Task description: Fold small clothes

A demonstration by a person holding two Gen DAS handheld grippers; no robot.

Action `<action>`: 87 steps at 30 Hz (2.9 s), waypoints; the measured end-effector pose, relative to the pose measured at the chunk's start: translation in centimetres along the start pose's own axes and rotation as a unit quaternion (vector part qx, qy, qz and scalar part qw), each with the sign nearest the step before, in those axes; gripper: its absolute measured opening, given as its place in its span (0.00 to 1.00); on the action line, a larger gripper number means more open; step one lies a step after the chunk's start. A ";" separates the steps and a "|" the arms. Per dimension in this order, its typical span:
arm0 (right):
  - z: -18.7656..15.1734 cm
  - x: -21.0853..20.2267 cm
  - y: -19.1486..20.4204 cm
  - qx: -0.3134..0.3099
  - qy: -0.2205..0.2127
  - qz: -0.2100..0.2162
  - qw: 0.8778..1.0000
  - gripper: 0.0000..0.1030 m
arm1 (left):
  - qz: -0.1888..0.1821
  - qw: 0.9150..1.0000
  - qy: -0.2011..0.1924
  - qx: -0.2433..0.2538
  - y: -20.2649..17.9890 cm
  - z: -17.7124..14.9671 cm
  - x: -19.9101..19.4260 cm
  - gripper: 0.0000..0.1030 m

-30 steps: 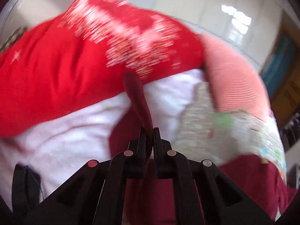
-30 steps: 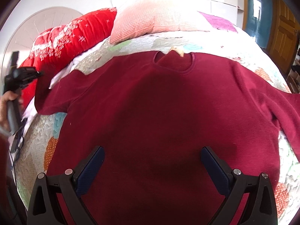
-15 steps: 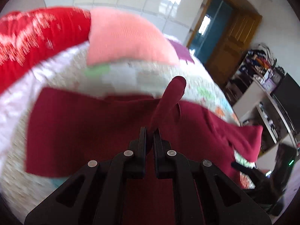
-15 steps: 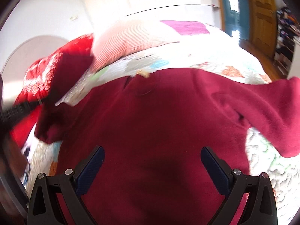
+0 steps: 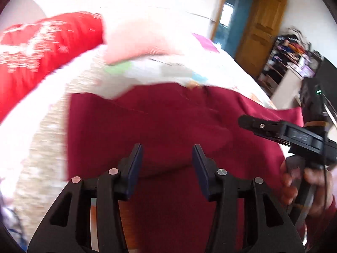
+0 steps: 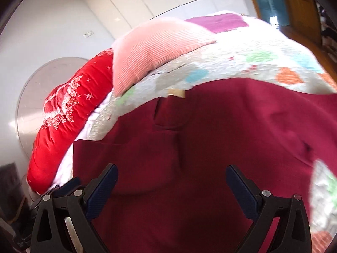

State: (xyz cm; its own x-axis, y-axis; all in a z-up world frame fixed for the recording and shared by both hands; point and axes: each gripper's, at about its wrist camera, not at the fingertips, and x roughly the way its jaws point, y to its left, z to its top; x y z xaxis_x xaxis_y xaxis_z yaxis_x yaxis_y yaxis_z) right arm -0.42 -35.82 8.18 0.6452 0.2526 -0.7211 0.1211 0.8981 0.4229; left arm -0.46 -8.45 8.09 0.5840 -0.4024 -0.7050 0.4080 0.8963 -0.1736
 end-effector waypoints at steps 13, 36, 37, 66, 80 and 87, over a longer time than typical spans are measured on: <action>2.6 -3.3 3.6 -0.134 -0.072 -0.067 0.986 0.06 | 0.081 0.992 -0.019 -0.098 8.0 0.0 -2.5 0.46; 3.4 -2.6 1.1 -0.184 -0.045 -0.049 0.981 0.54 | 0.104 0.991 0.058 -0.060 4.7 -1.4 5.1 0.54; 3.5 -1.3 3.1 -0.211 -0.032 -0.015 0.977 0.54 | 0.102 0.991 0.057 -0.064 4.8 -1.5 5.1 0.54; 2.8 1.9 2.1 -0.239 -0.004 -0.065 0.969 0.44 | 0.108 0.992 0.001 -0.062 2.2 -0.3 2.7 0.58; 3.6 -0.1 -6.5 -0.161 -0.018 -0.182 0.970 0.44 | 0.112 0.992 0.060 0.000 -3.4 -0.5 7.3 0.58; 4.0 -0.9 -8.2 -0.110 0.021 -0.138 0.984 0.44 | 0.071 0.997 0.038 -0.020 -5.7 0.6 5.7 0.58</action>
State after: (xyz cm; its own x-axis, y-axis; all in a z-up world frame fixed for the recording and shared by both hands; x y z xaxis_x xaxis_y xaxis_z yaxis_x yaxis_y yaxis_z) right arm 0.98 -44.84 7.54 0.5782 -0.0012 -0.8159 0.1184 0.9895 0.0824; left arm 0.96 -15.94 5.51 0.5790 -0.2577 -0.7736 0.2968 0.9503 -0.0944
